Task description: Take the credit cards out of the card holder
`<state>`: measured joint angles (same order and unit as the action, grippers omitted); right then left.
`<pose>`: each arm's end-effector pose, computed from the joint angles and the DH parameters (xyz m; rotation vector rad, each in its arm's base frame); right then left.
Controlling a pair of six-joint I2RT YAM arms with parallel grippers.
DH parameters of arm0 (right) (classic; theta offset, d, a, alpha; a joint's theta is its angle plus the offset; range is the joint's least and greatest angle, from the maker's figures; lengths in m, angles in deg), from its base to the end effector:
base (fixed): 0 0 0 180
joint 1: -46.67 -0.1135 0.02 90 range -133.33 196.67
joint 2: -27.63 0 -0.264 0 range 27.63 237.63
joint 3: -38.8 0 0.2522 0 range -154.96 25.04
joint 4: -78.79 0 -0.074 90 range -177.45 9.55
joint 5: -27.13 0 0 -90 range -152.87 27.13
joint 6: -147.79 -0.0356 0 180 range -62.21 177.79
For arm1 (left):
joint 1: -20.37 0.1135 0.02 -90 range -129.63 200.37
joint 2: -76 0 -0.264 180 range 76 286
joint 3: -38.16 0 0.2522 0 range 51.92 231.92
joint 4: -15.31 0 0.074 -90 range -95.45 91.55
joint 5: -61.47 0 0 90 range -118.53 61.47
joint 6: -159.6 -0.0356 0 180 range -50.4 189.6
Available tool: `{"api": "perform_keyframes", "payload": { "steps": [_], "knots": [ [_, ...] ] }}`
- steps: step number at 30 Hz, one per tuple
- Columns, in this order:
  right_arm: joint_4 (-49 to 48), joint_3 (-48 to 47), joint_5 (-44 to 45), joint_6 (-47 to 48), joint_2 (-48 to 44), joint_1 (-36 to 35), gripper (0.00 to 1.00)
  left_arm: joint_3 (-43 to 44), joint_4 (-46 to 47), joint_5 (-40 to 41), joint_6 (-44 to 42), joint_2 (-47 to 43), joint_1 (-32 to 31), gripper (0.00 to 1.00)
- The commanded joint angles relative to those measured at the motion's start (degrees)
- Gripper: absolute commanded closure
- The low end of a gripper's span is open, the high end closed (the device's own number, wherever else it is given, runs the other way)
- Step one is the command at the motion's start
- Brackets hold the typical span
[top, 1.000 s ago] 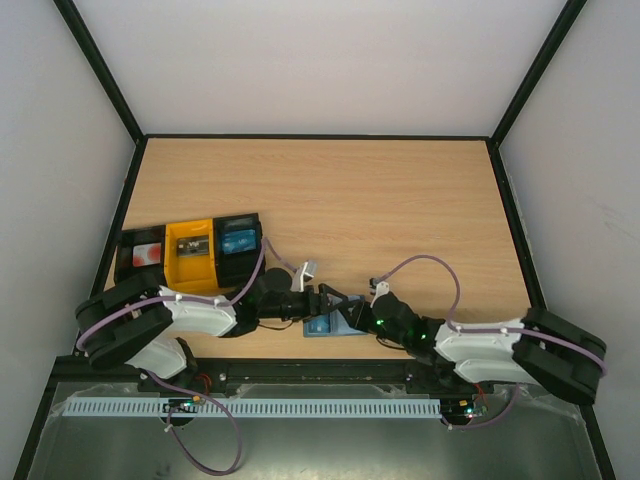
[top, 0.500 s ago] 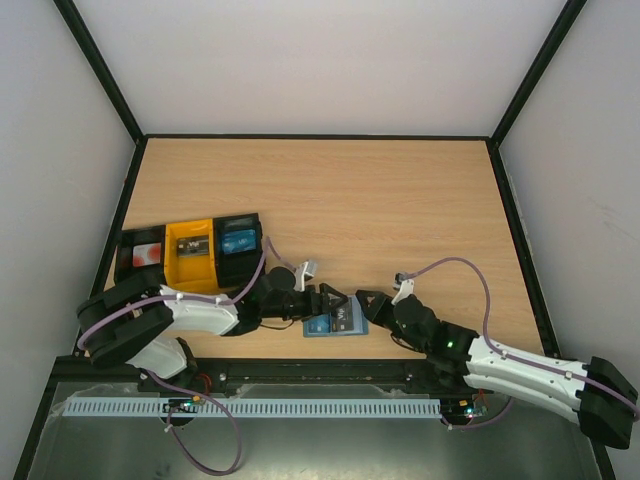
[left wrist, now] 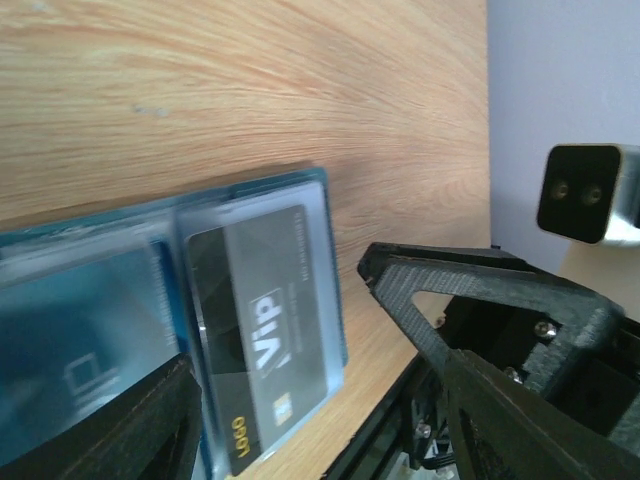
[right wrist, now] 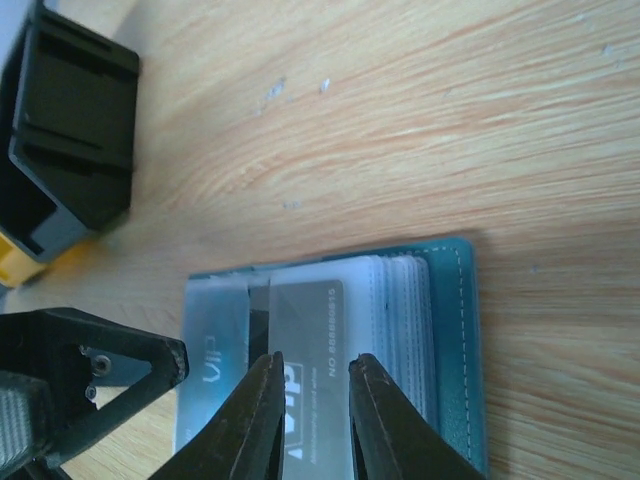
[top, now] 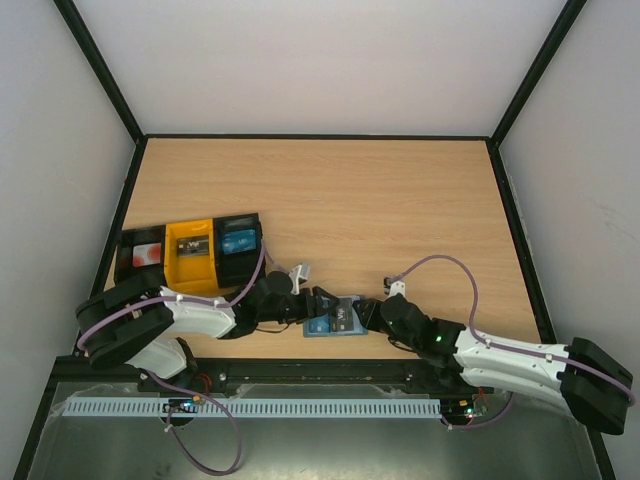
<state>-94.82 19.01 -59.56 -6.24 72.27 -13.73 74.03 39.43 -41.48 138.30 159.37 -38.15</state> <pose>0.0782 0.1335 0.1362 0.1136 2.3681 1.1488 0.1288 -0.2256 0.1467 -0.0343 2.3812 -1.5178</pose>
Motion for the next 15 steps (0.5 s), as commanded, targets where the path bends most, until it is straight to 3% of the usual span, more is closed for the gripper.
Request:
{"api": "perform_keyframes", "payload": {
  "steps": [1,15],
  "knots": [
    [-1.3,-2.2,-2.3,2.5,3.2,-0.2,0.81,-1.7,2.7,1.2,0.6,1.7,0.0,0.34],
    [-4.6,-3.0,-5.5,3.6,11.0,-0.2,0.84,-2.5,3.8,1.0,0.5,4.5,0.1,0.39]
  ]
}}
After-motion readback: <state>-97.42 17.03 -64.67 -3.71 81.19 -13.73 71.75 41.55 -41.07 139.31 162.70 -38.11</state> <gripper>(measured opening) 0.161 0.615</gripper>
